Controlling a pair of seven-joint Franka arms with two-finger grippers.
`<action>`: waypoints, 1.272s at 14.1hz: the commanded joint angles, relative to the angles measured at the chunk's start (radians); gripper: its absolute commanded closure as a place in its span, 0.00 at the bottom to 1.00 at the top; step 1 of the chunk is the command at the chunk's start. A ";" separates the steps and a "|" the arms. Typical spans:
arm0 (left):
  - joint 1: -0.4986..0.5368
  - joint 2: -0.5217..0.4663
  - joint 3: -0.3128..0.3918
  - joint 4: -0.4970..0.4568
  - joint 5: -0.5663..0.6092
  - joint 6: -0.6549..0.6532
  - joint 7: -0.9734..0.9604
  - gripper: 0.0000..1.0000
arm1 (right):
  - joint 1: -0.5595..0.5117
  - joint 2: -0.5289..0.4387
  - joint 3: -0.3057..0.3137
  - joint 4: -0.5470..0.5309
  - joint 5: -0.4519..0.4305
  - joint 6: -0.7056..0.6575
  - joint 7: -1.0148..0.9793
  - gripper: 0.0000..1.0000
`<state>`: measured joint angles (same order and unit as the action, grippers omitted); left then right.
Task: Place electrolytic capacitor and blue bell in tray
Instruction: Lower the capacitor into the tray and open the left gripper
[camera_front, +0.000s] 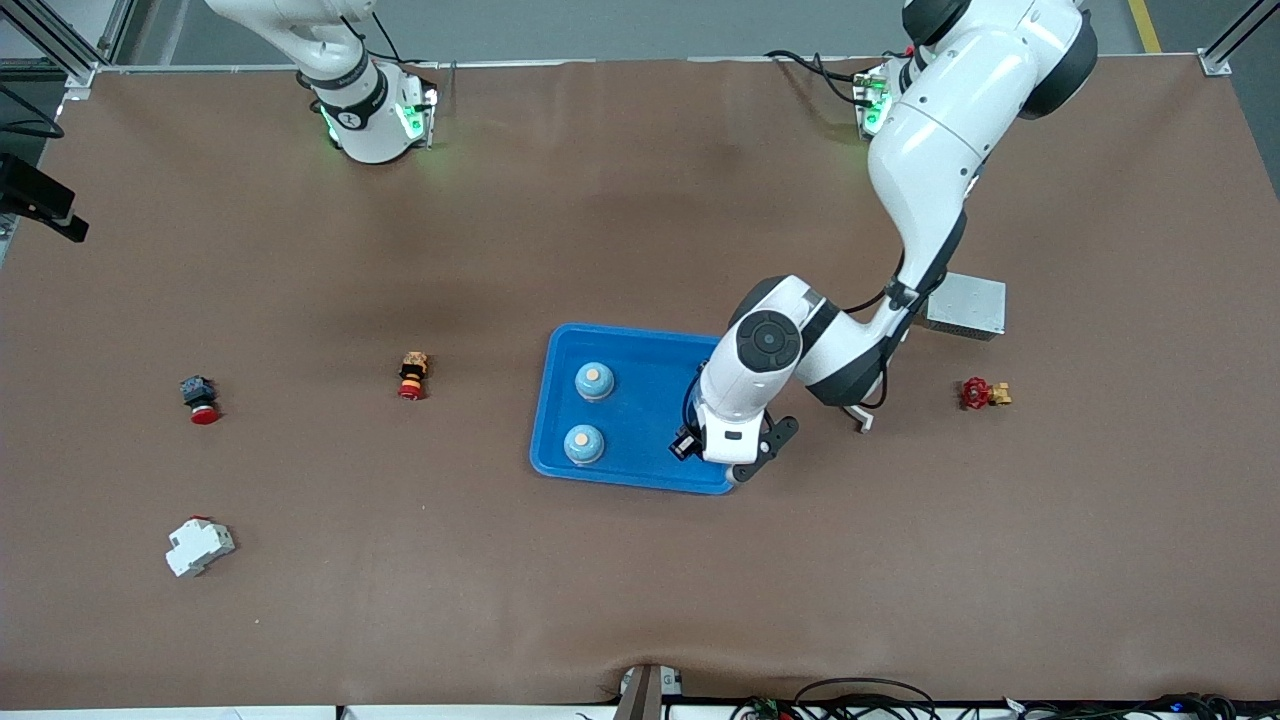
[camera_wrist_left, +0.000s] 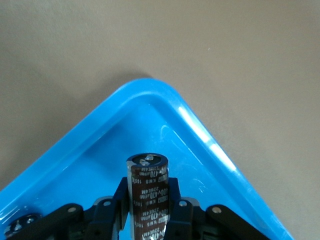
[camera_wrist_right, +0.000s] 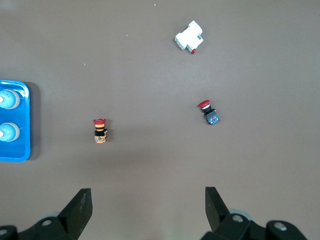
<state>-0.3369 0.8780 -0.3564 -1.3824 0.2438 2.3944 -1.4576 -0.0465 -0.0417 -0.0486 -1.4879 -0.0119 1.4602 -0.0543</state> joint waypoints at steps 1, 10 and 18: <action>-0.024 0.024 0.016 0.026 -0.005 0.009 -0.001 1.00 | -0.018 0.006 0.016 0.017 0.033 -0.014 0.016 0.00; -0.034 0.035 0.040 0.002 0.002 0.009 -0.001 1.00 | -0.021 0.011 0.016 0.018 0.056 -0.001 0.016 0.00; -0.031 0.035 0.048 -0.015 0.003 0.009 -0.001 1.00 | -0.041 0.014 0.015 0.017 0.056 0.014 0.016 0.00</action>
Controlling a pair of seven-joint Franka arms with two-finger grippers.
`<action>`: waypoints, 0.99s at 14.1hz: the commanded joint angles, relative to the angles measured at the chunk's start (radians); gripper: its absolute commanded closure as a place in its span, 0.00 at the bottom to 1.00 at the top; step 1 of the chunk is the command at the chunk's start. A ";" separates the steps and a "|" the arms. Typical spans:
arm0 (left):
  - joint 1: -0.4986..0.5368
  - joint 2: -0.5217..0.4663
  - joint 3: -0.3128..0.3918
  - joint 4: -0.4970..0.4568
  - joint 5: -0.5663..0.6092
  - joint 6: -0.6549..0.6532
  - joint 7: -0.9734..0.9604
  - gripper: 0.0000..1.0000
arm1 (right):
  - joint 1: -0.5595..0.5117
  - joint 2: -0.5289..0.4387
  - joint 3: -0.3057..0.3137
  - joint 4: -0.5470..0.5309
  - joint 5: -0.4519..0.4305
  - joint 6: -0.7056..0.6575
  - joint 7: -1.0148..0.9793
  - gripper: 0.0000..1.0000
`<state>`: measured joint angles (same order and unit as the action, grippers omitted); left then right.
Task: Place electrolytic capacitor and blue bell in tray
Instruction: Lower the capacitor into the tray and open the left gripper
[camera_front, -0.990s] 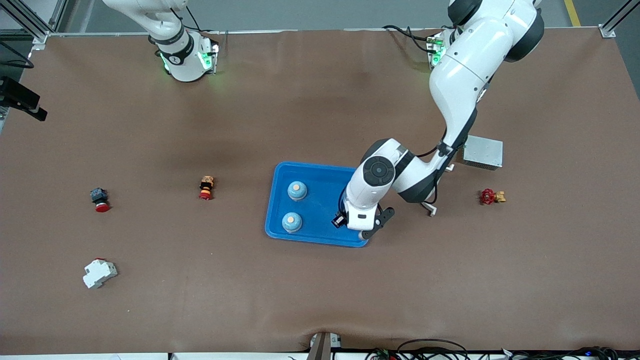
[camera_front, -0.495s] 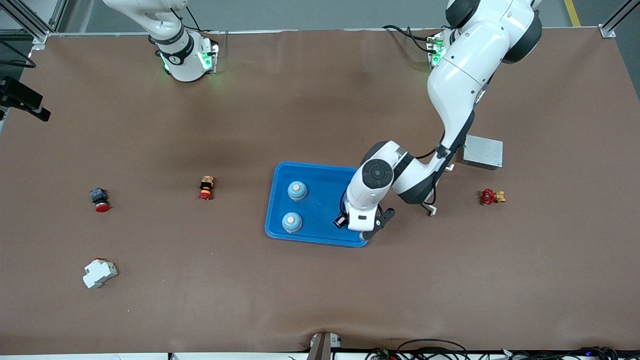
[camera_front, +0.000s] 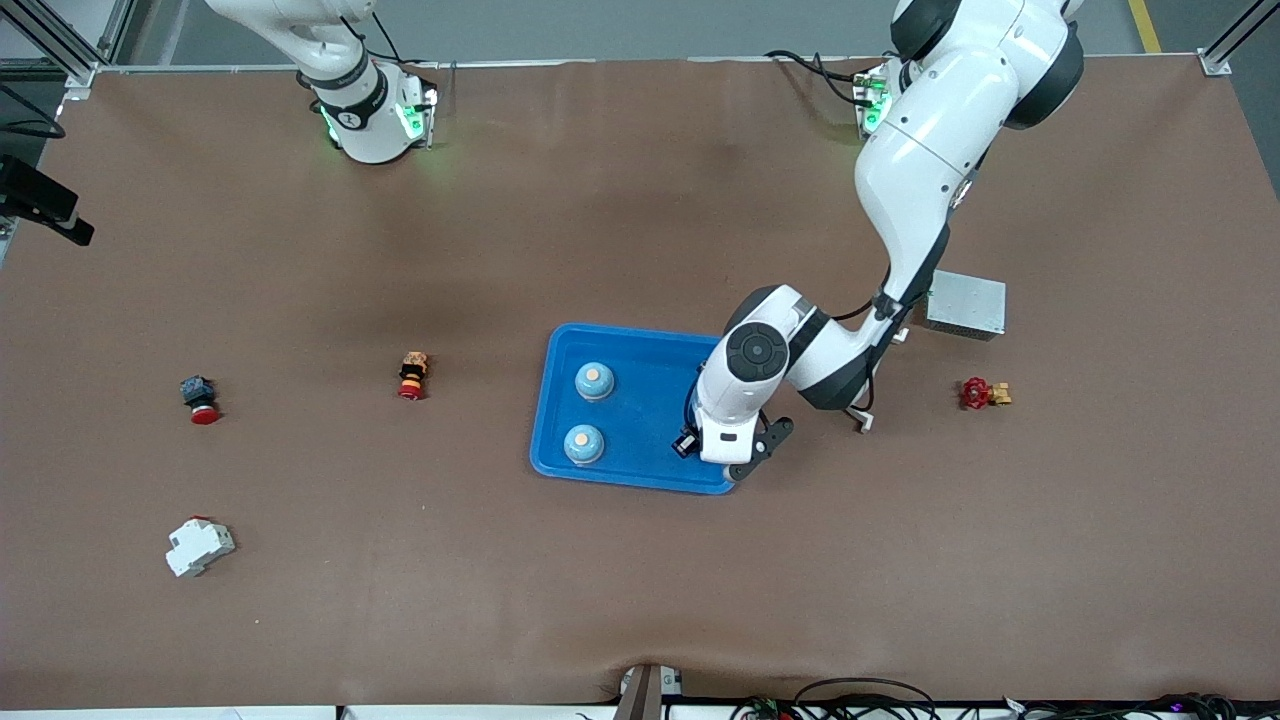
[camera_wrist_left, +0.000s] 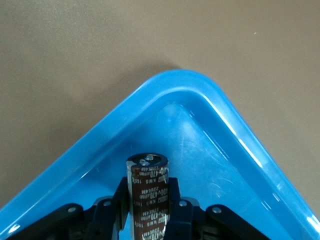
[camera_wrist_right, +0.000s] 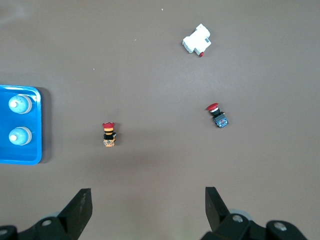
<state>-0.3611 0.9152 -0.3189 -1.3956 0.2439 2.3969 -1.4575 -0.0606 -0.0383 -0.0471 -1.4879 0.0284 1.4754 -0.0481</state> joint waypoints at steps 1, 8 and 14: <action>-0.006 -0.002 0.011 -0.002 0.003 0.007 0.000 1.00 | -0.034 0.012 0.013 0.017 0.018 0.005 0.010 0.00; -0.004 -0.032 0.009 0.006 -0.012 -0.019 -0.003 0.00 | -0.035 0.018 0.013 0.008 0.019 0.008 0.010 0.00; 0.013 -0.114 -0.003 0.013 -0.051 -0.224 0.014 0.00 | -0.030 0.024 0.015 0.008 0.018 0.029 0.008 0.00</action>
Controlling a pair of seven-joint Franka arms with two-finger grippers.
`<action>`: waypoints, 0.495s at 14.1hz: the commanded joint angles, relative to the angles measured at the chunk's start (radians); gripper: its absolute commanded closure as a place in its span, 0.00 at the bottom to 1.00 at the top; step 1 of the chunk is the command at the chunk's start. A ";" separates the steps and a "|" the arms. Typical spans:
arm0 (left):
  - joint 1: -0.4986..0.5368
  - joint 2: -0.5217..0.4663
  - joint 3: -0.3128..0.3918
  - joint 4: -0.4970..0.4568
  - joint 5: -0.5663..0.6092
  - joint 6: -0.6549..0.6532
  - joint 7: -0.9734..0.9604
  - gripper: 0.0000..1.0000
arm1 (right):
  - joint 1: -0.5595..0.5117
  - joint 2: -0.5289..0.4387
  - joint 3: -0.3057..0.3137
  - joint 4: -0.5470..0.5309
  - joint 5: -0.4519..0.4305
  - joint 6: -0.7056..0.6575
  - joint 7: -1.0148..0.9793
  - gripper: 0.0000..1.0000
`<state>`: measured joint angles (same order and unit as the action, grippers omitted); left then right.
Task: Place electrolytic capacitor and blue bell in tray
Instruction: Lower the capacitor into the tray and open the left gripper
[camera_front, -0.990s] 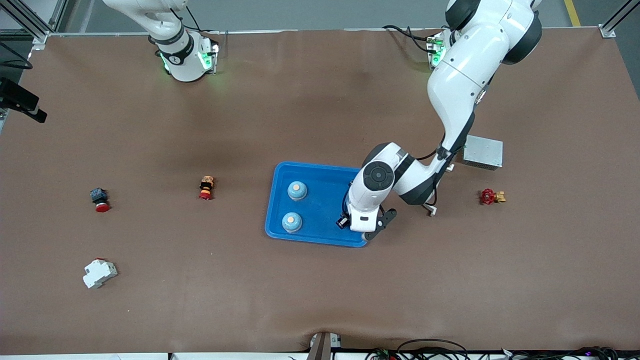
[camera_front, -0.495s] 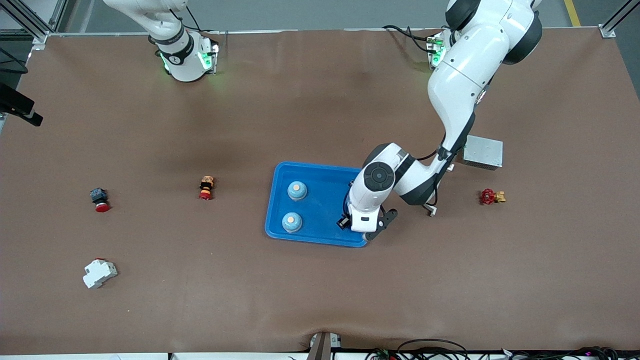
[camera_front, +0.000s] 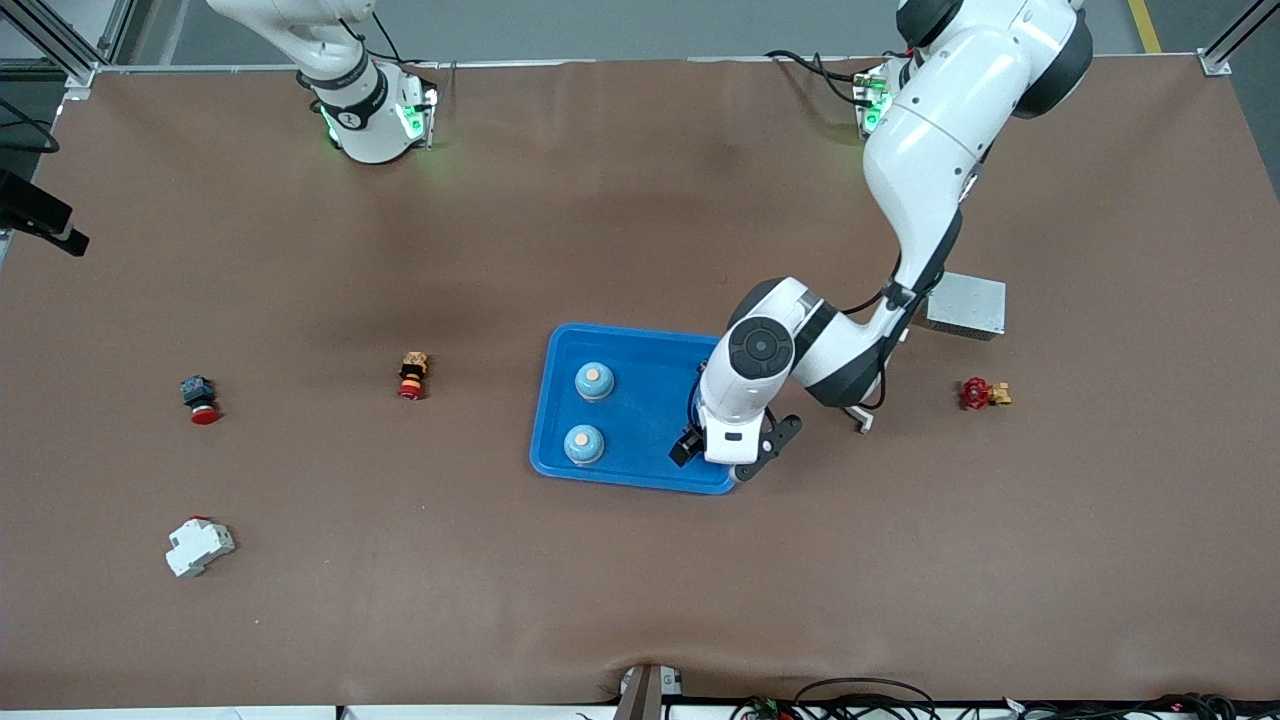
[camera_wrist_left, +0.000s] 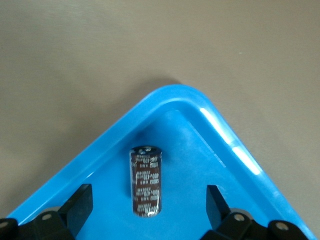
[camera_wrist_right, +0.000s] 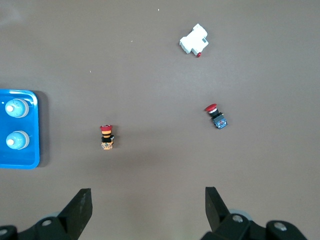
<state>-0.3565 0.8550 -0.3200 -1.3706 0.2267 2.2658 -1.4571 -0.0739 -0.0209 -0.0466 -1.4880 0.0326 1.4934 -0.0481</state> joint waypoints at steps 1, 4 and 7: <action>0.016 -0.072 -0.004 -0.010 -0.035 -0.145 0.026 0.00 | -0.017 0.007 0.014 0.008 0.013 0.010 0.008 0.00; 0.054 -0.135 -0.005 -0.013 -0.043 -0.261 0.159 0.00 | -0.017 0.007 0.014 0.008 0.013 0.004 0.010 0.00; 0.100 -0.212 -0.011 -0.051 -0.062 -0.342 0.317 0.00 | -0.021 0.007 0.014 0.008 0.013 -0.002 0.008 0.00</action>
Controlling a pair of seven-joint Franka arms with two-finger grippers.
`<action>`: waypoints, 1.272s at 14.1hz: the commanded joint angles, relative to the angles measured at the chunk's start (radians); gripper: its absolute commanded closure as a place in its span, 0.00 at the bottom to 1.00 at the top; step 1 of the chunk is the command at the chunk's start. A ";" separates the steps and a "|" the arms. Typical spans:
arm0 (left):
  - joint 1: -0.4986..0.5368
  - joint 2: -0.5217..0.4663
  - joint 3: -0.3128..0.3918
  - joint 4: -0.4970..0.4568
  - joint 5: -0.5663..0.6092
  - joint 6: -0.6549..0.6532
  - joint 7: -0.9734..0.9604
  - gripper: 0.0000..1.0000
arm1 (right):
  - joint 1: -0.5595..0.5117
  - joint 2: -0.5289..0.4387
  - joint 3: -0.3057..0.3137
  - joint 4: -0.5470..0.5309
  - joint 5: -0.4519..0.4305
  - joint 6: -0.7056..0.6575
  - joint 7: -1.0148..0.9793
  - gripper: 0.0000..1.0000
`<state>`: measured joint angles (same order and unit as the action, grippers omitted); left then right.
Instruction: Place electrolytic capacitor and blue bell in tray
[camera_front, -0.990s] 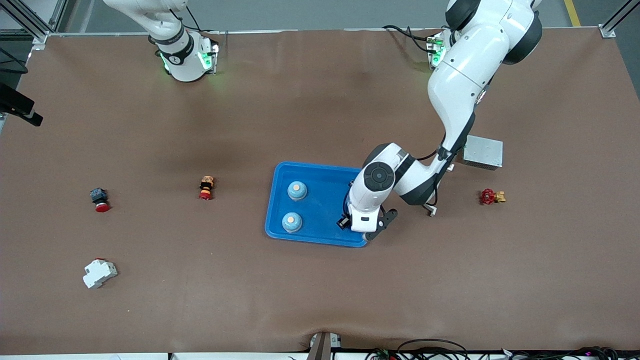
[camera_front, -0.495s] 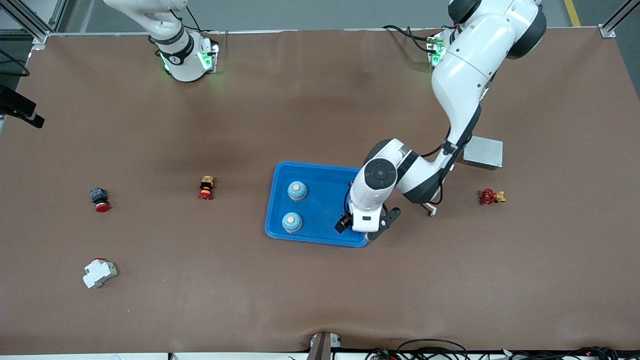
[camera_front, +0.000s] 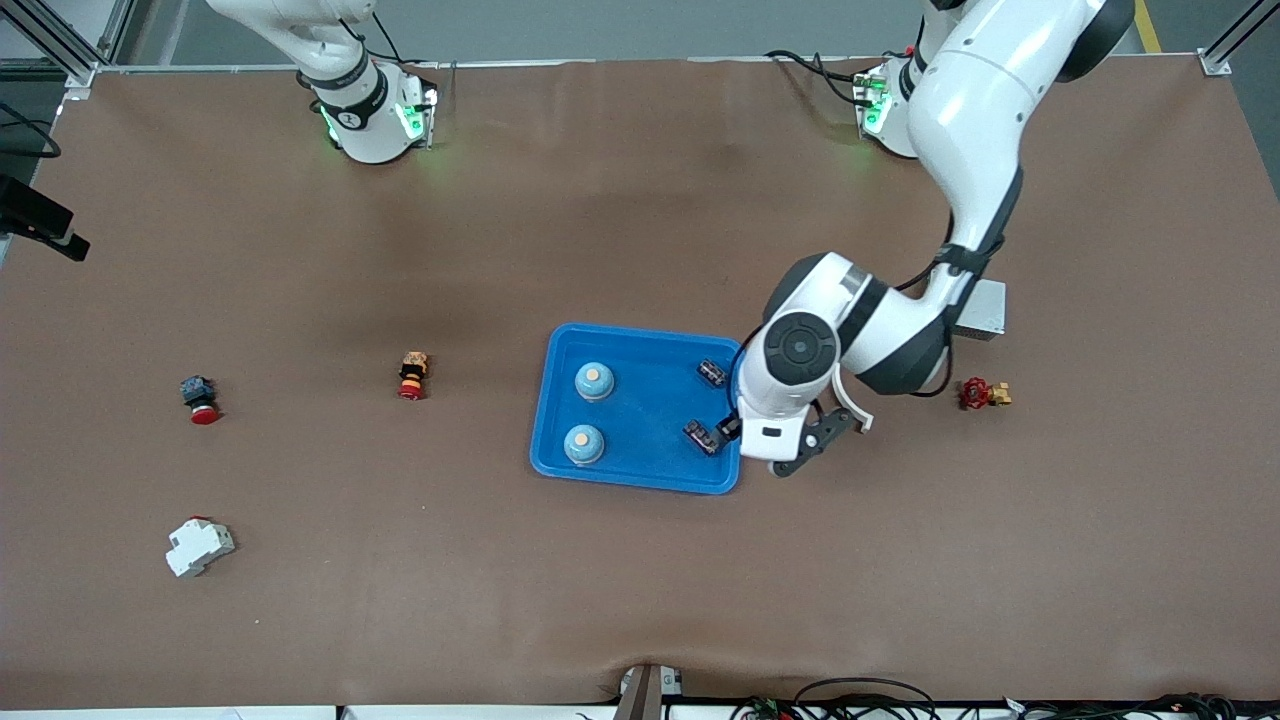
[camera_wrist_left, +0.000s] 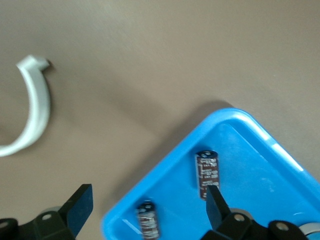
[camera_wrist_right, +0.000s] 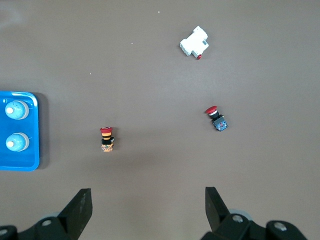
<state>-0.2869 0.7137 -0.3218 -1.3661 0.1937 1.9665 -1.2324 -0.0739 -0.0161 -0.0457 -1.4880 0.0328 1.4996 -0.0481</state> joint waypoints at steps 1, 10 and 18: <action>0.058 -0.089 -0.013 -0.073 -0.037 -0.054 0.140 0.00 | -0.021 0.002 0.012 0.008 0.013 -0.010 0.008 0.00; 0.628 -0.194 -0.394 -0.373 0.044 -0.002 0.458 0.00 | -0.026 -0.001 0.012 -0.003 0.013 -0.010 0.010 0.00; 0.853 -0.197 -0.500 -0.544 0.236 0.169 0.459 0.00 | -0.026 0.001 0.015 -0.008 -0.034 0.005 -0.002 0.00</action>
<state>0.5421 0.5537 -0.8054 -1.8842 0.4104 2.1577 -0.7766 -0.0854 -0.0142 -0.0456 -1.4943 0.0198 1.4983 -0.0483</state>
